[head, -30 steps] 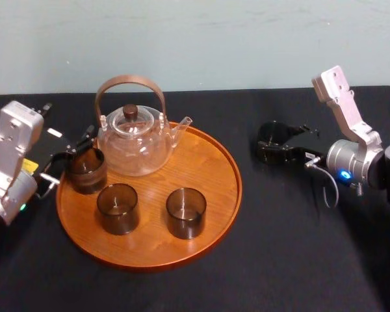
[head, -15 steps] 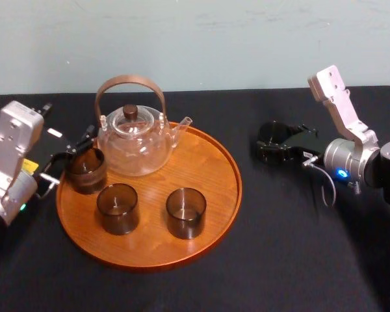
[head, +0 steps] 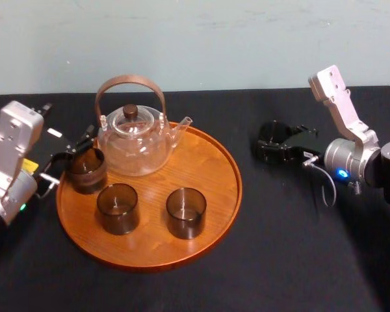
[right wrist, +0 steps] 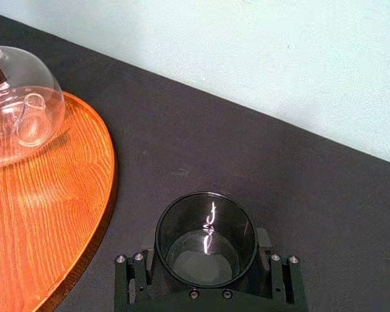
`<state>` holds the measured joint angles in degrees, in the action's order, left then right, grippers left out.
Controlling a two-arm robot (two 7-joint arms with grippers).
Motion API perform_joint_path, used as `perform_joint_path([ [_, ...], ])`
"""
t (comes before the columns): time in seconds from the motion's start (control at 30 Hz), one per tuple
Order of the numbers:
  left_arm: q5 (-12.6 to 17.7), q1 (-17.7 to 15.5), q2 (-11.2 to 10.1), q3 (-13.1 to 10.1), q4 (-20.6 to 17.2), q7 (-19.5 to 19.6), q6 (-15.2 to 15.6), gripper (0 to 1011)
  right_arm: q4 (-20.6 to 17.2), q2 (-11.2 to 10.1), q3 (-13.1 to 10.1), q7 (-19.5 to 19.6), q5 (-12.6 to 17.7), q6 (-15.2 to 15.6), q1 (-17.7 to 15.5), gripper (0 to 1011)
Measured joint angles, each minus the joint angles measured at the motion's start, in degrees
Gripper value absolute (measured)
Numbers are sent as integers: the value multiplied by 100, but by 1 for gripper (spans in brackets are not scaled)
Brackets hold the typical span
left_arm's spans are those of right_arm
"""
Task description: Pick up the glass from the table and place it on the tray.
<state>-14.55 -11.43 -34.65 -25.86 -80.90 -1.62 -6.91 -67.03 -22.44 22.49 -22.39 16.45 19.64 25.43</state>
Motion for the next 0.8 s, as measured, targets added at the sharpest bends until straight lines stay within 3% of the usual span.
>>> perform_joint_path([
  [0.47, 0, 0, 0, 0, 0, 0, 0, 1002, -26, -7, -9, -8, 10, 0, -12, 900],
  [0.8, 0, 0, 0, 0, 0, 0, 0, 1001, -628, -213, -142, -200, 124, 73, -209, 901],
])
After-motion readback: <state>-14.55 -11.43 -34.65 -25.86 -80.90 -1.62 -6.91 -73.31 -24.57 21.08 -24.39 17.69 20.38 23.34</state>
